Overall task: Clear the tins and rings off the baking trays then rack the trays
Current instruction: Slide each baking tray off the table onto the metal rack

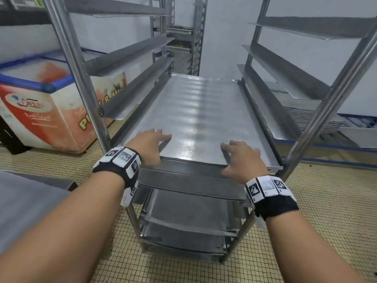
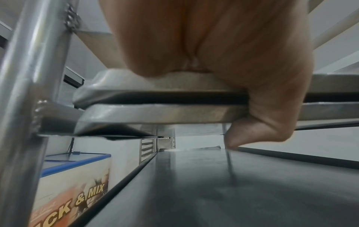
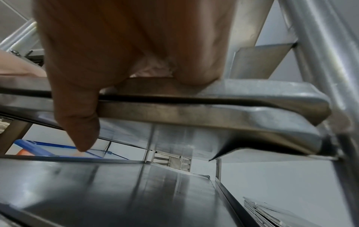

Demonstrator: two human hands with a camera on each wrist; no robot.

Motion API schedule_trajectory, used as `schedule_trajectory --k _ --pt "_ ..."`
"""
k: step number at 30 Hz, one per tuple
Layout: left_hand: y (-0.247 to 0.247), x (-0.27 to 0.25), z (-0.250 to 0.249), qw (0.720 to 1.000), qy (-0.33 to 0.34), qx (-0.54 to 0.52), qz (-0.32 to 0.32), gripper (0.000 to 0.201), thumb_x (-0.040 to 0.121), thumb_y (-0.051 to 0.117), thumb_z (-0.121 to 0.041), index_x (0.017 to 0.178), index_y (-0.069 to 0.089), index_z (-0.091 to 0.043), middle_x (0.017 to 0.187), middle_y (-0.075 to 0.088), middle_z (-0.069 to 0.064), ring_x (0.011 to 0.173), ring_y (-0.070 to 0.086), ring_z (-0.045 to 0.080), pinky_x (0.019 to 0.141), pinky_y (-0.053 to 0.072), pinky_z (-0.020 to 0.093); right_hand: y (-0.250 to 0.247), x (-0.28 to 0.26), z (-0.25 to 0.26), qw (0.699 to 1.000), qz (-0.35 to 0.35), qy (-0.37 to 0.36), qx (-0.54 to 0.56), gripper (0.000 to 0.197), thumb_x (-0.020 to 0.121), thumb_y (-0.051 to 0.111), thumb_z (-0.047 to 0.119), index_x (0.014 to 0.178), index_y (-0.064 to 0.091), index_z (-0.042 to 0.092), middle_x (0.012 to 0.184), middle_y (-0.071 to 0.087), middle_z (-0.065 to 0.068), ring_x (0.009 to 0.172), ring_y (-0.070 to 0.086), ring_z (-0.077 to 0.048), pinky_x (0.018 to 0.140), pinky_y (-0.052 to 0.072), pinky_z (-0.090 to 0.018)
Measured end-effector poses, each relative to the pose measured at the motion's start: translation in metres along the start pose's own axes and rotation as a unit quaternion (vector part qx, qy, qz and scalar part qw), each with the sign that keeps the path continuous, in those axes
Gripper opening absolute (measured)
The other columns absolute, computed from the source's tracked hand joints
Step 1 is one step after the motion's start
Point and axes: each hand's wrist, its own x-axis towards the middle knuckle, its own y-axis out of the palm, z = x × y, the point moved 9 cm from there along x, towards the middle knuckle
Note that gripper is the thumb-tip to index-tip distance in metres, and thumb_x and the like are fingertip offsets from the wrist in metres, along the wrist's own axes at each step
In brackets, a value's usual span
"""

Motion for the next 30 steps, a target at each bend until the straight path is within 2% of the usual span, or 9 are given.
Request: schedule_trajectory --k 6,12,16,18,20,22,24,28,30 --pt "-0.002 0.027 0.006 1.0 -0.009 -0.005 0.003 0.096 0.075 0.067 -0.009 0.158 0.028 -0.034 0.168 0.018 0.007 0.155 0.016 0.026 0.124 0.021 0.048 -0.003 0.02 -0.003 1.0 -0.011 0.005 0.016 0.027 0.053 0.049 0.027 0.08 0.046 0.027 0.082 0.044 0.007 0.091 0.051 -0.023 0.09 0.04 -0.051" --pt "-0.002 0.041 0.008 1.0 -0.01 0.0 0.001 0.096 0.076 0.069 -0.011 0.159 0.025 -0.033 0.168 0.017 0.006 0.155 0.015 0.025 0.125 0.018 0.043 -0.002 0.033 -0.005 1.0 -0.009 0.005 0.018 0.025 0.056 0.053 0.024 0.079 0.043 0.028 0.083 0.045 0.005 0.091 0.051 -0.025 0.092 0.04 -0.053" --pt "-0.001 0.044 0.007 1.0 -0.007 0.024 0.012 0.097 0.078 0.07 -0.015 0.16 0.022 -0.033 0.168 0.014 0.007 0.155 0.013 0.028 0.125 0.018 0.047 0.0 0.037 -0.007 1.0 -0.003 0.007 0.012 0.026 0.061 0.058 0.024 0.085 0.046 0.028 0.088 0.047 0.004 0.099 0.051 -0.026 0.094 0.039 -0.053" --pt "-0.001 0.043 0.007 0.999 -0.011 0.04 0.013 0.096 0.078 0.07 -0.019 0.159 0.021 -0.036 0.168 0.017 0.006 0.154 0.017 0.029 0.122 0.023 0.049 0.001 0.038 -0.007 1.0 -0.013 0.004 -0.011 0.036 0.066 0.063 0.026 0.1 0.054 0.027 0.103 0.048 0.001 0.112 0.045 -0.027 0.096 0.039 -0.053" --pt "-0.003 0.04 0.007 0.997 -0.025 0.074 0.0 0.089 0.078 0.071 -0.028 0.155 0.028 -0.041 0.162 0.031 0.003 0.147 0.033 0.03 0.114 0.039 0.05 0.0 0.037 -0.006 0.998 -0.035 -0.002 -0.052 0.049 0.07 0.069 0.031 0.116 0.054 0.029 0.123 0.043 -0.004 0.121 0.037 -0.027 0.094 0.042 -0.047" --pt "-0.007 0.032 0.004 0.992 -0.036 0.112 -0.046 0.069 0.078 0.071 -0.036 0.141 0.045 -0.034 0.143 0.051 0.003 0.128 0.052 0.029 0.095 0.051 0.044 0.0 0.034 -0.002 0.995 -0.052 -0.007 -0.089 0.052 0.073 0.071 0.035 0.121 0.051 0.028 0.124 0.041 -0.007 0.119 0.038 -0.027 0.088 0.044 -0.042" --pt "-0.008 0.02 -0.002 0.986 -0.035 0.126 -0.107 0.047 0.081 0.071 -0.033 0.124 0.055 -0.022 0.124 0.058 0.004 0.115 0.058 0.028 0.086 0.048 0.04 0.0 0.03 0.003 0.99 -0.054 -0.004 -0.129 0.053 0.076 0.068 0.042 0.124 0.048 0.026 0.124 0.046 -0.008 0.118 0.042 -0.027 0.091 0.042 -0.043" --pt "0.009 -0.013 0.003 0.979 -0.019 0.117 -0.167 0.063 0.088 0.065 -0.039 0.144 0.043 -0.022 0.152 0.042 0.005 0.141 0.036 0.026 0.118 0.023 0.042 0.005 0.009 0.012 0.988 -0.054 0.017 -0.144 0.057 0.083 0.061 0.045 0.132 0.044 0.022 0.126 0.054 -0.007 0.121 0.048 -0.029 0.109 0.029 -0.049" --pt "0.016 -0.035 0.01 0.98 -0.01 0.095 -0.173 0.075 0.09 0.064 -0.038 0.154 0.03 -0.02 0.163 0.026 0.008 0.151 0.021 0.028 0.124 0.018 0.043 0.011 -0.006 0.015 0.99 -0.051 0.026 -0.128 0.064 0.083 0.061 0.042 0.139 0.038 0.02 0.132 0.05 -0.009 0.127 0.044 -0.03 0.116 0.021 -0.05"
